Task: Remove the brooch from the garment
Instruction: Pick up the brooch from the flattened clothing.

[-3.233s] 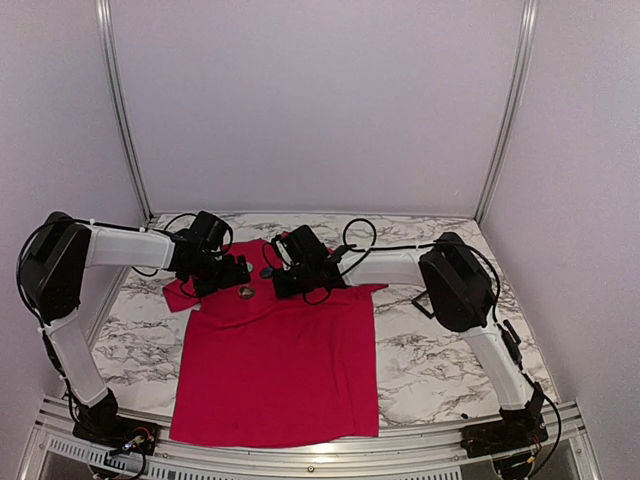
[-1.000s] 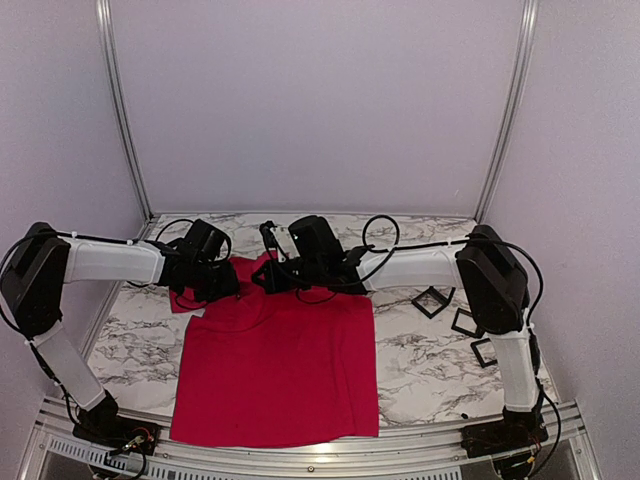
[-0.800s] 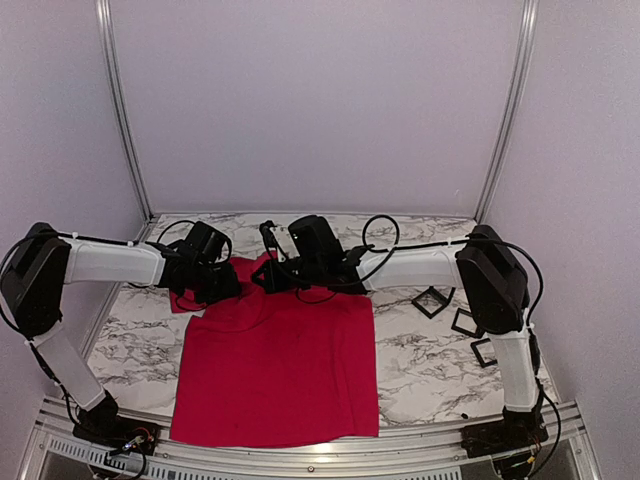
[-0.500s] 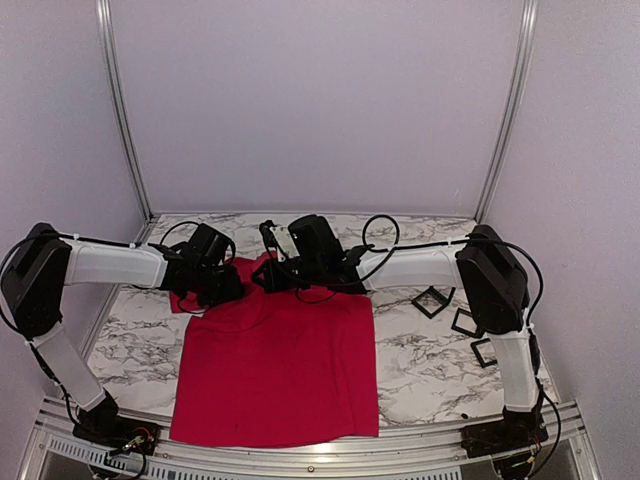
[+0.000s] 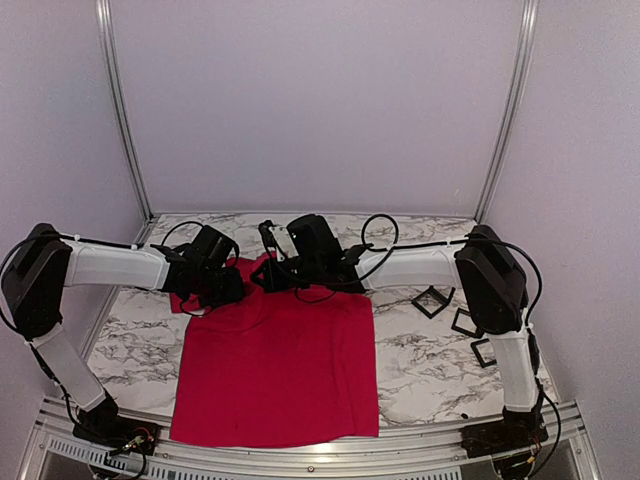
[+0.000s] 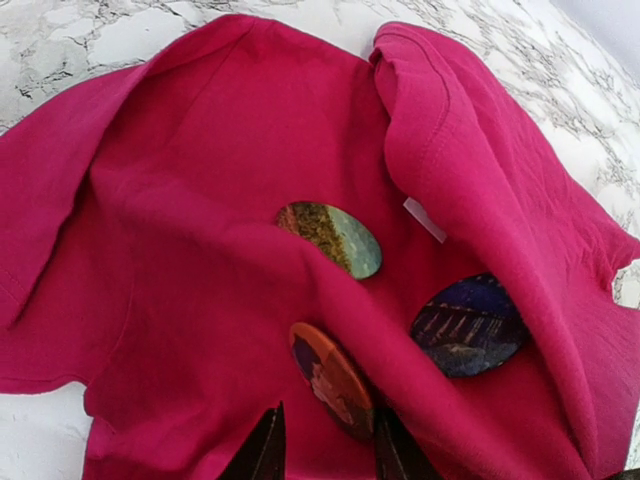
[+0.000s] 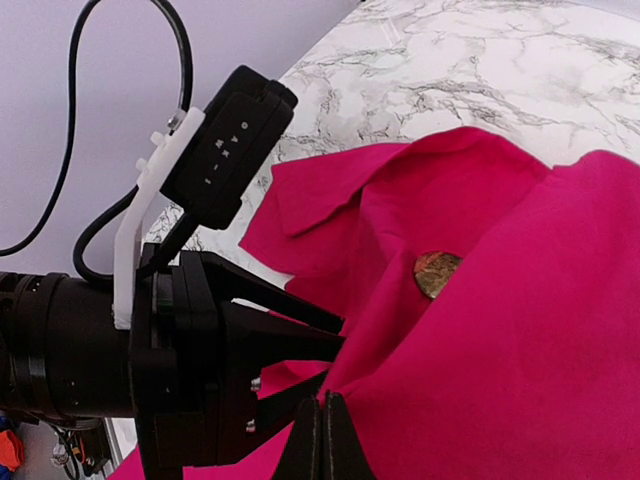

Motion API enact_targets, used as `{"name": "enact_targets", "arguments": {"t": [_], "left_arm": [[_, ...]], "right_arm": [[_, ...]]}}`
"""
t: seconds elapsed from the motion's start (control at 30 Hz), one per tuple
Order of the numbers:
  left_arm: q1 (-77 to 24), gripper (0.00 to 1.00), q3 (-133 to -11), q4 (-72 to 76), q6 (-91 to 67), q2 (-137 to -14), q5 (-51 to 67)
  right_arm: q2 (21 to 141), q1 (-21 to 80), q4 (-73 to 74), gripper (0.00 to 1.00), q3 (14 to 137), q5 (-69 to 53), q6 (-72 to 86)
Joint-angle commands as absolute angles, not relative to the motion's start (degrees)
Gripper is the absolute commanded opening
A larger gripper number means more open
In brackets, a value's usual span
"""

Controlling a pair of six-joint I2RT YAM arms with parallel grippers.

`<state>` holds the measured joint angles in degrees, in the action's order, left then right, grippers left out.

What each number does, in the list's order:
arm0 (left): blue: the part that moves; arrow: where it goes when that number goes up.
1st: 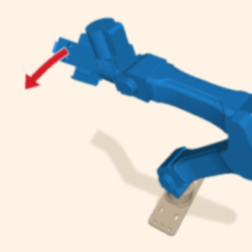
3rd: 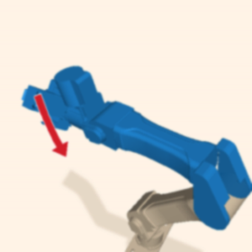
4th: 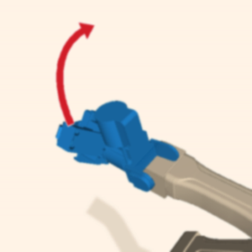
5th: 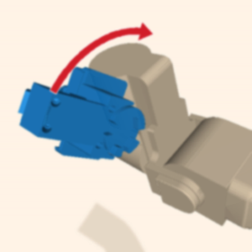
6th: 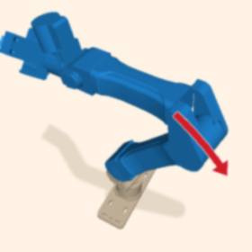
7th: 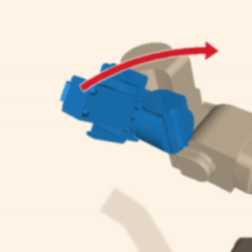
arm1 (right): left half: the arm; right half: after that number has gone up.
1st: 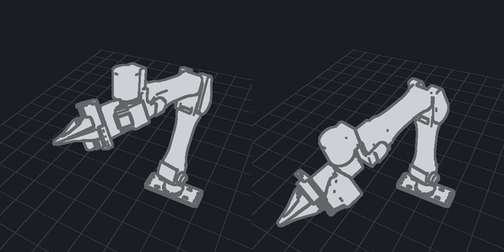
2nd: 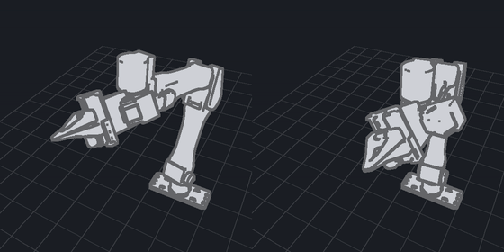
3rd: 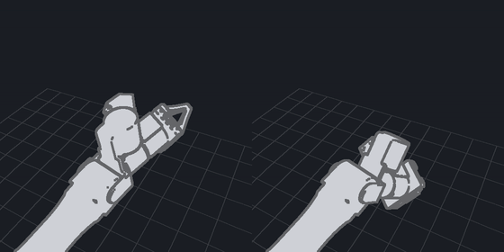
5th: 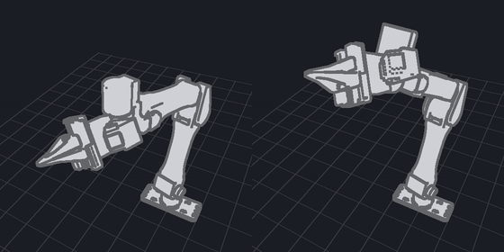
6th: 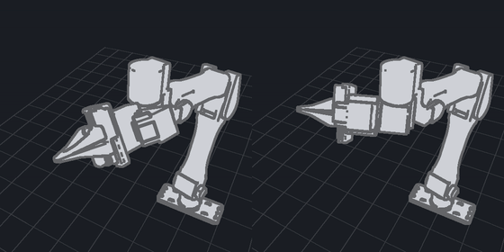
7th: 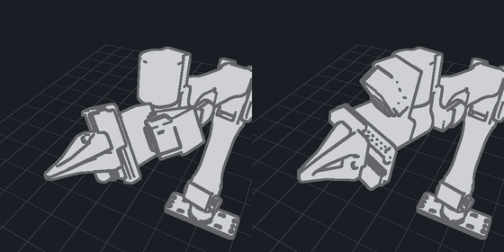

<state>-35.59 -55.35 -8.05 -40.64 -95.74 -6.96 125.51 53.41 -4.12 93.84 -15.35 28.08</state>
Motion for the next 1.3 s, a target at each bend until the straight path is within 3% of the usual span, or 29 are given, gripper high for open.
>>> {"name": "enact_targets", "arguments": {"t": [0.0, 0.27, 0.47, 1.27], "left_arm": [[-35.73, 0.29, -56.55, -10.40, -40.49, -95.75, -9.88], [-35.76, 0.16, -56.35, -10.59, -40.61, -95.46, -10.64], [-35.73, 0.00, -56.00, -9.81, -39.98, -95.32, -10.86], [-34.79, 0.00, -53.12, -3.53, -30.42, -87.09, 5.36]], "right_arm": [[126.35, 54.15, -3.52, 0.00, 96.67, -15.38, 27.60], [126.21, 54.16, -3.60, 0.00, 96.46, -15.23, 27.62], [126.13, 54.14, -3.69, 0.00, 95.83, -14.76, 27.69], [121.01, 52.10, -5.20, 0.00, 88.02, -10.05, 25.42]]}}
